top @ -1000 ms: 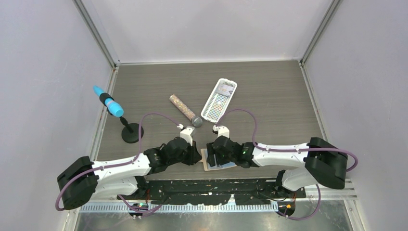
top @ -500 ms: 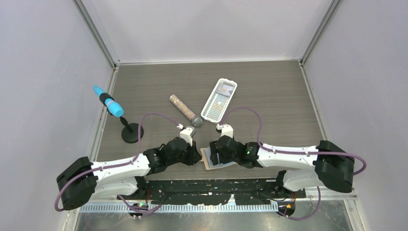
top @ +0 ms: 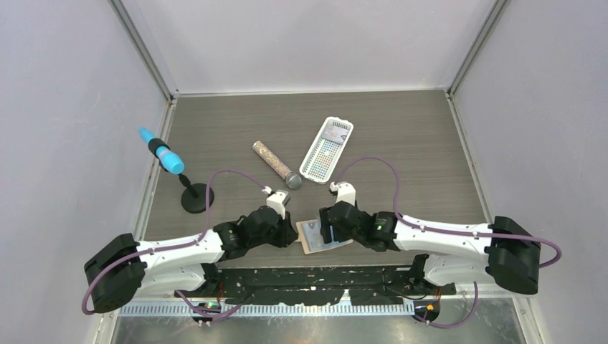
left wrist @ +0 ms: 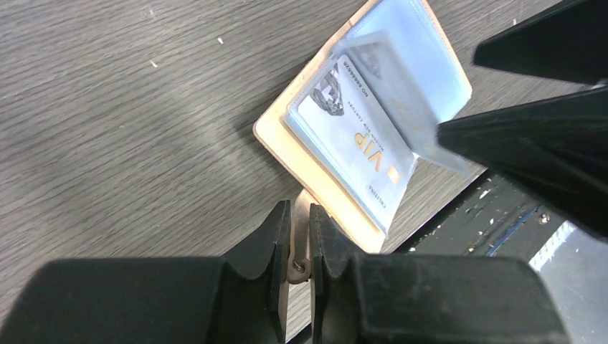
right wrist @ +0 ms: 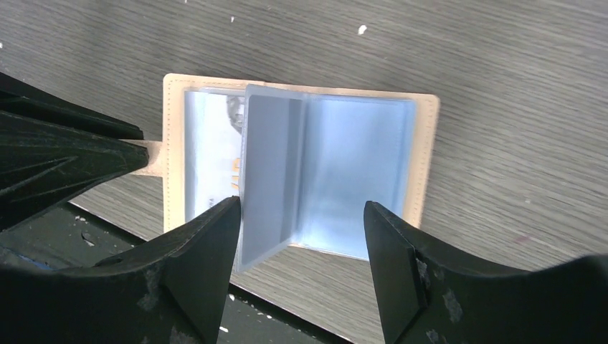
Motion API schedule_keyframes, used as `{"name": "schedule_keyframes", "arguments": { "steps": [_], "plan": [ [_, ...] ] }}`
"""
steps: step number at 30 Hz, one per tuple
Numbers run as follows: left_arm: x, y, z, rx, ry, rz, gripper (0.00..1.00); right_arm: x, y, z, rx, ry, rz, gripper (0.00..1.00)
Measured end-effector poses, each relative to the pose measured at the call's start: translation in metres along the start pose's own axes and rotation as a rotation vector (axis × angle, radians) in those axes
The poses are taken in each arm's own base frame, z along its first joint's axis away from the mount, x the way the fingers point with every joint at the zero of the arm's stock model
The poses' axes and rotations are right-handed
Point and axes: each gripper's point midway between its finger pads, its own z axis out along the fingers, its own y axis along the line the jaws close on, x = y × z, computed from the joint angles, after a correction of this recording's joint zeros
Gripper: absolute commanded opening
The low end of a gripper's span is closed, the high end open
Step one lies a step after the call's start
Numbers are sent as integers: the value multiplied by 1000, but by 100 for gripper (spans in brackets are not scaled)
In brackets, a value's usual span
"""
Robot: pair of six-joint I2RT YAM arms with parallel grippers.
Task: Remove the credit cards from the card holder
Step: Remove the credit card from the card holder.
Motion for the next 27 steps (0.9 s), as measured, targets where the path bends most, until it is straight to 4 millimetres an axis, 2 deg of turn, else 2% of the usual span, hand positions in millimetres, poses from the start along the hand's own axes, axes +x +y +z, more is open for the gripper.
{"name": "schedule_keyframes", "arguments": {
  "steps": [7, 14, 20, 27],
  "plan": [
    [2, 14, -4, -63, -3, 13, 1, -11, -20, -15, 42, -55, 11, 69],
    [6, 26, -7, -124, 16, 20, 30, -9, -36, -15, 81, -50, 26, 67],
    [-3, 21, -12, -129, 6, 2, 40, -17, -24, -21, 3, -73, 24, 57],
    [-17, 2, -16, -73, -15, -20, 37, -17, -2, -15, -156, -59, 53, 50]
  ]
}}
